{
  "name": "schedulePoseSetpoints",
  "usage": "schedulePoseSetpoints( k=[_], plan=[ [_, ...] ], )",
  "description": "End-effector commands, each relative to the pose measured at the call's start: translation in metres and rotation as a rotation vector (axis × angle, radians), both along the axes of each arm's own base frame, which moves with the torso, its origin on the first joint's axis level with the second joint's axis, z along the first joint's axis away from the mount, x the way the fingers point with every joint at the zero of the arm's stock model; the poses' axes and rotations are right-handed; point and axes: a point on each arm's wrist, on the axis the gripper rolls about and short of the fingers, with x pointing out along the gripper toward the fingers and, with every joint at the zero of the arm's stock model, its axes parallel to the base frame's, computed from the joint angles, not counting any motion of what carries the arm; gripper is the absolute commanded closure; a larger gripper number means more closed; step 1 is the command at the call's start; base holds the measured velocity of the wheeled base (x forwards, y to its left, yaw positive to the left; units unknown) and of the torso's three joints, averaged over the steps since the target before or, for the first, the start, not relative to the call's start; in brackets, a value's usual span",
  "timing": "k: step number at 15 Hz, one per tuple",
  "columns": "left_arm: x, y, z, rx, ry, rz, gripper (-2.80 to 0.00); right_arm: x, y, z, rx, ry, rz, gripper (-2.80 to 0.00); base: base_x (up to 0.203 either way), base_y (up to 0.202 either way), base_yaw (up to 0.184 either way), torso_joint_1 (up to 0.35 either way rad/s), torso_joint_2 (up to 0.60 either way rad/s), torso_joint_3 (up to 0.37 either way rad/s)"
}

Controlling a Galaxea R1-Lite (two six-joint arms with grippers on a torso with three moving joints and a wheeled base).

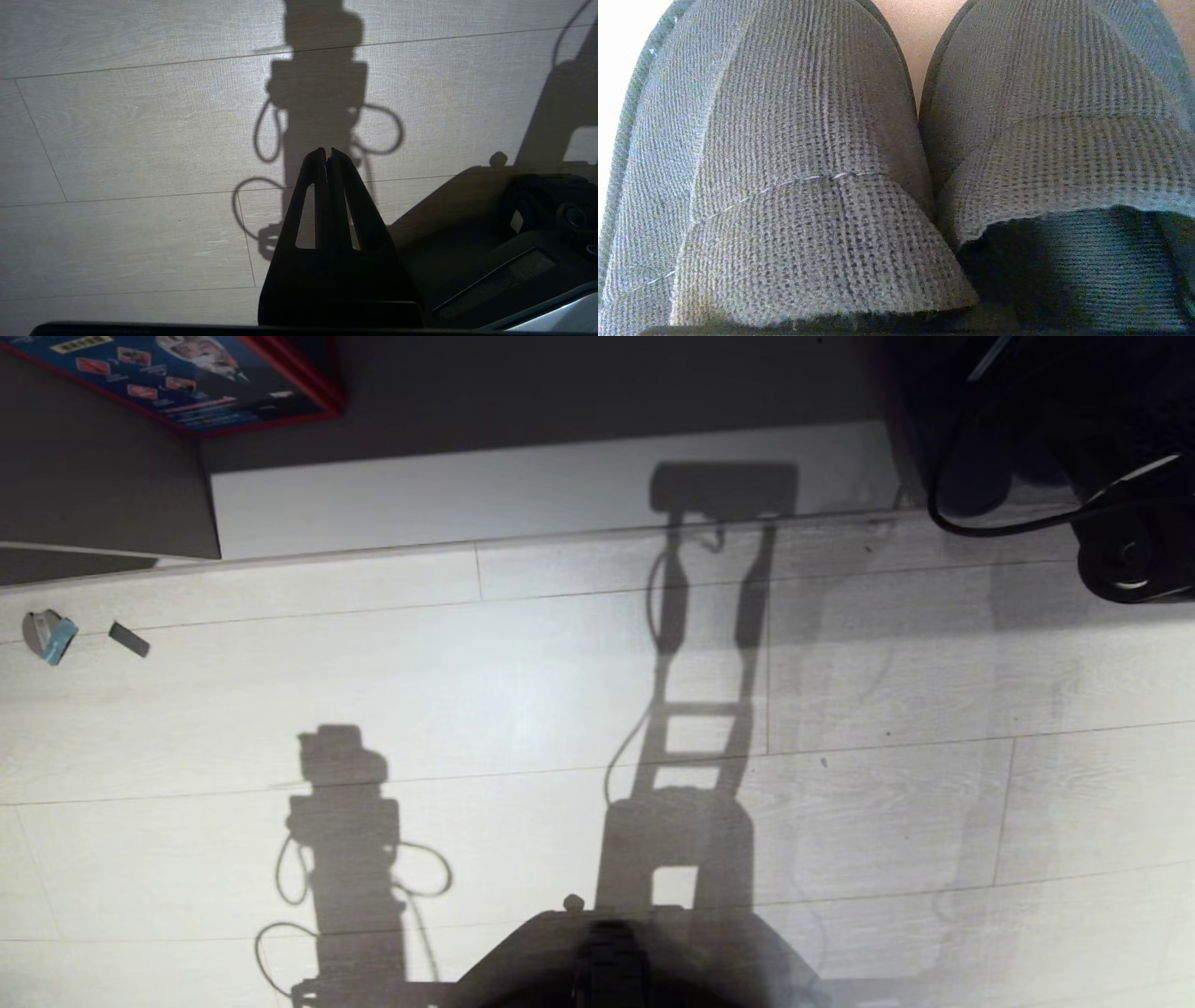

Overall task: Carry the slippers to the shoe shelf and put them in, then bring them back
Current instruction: Pick up the slippers in the shoe cabinet

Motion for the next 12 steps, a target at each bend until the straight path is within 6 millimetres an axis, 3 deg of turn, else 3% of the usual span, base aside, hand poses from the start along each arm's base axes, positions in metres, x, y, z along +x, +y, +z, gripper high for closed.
schedulePoseSetpoints(
  k=[1, 6, 12],
  plan=[
    [0.000, 0.000, 0.000, 0.000, 0.000, 0.000, 0.00, -0.025, 0.000, 0.010, 0.000, 0.008, 0.002, 0.00, 0.000, 0.000, 0.000, 0.000, 0.00, 0.000],
    [0.000, 0.000, 0.000, 0.000, 0.000, 0.000, 0.00, -0.083, 0.000, -0.014, -0.008, 0.191, 0.011, 0.00, 0.000, 0.000, 0.000, 0.000, 0.00, 0.000],
    [0.000, 0.000, 0.000, 0.000, 0.000, 0.000, 0.00, -0.188, 0.010, -0.056, -0.045, 0.333, 0.103, 0.00, 0.000, 0.000, 0.000, 0.000, 0.00, 0.000]
  ],
)
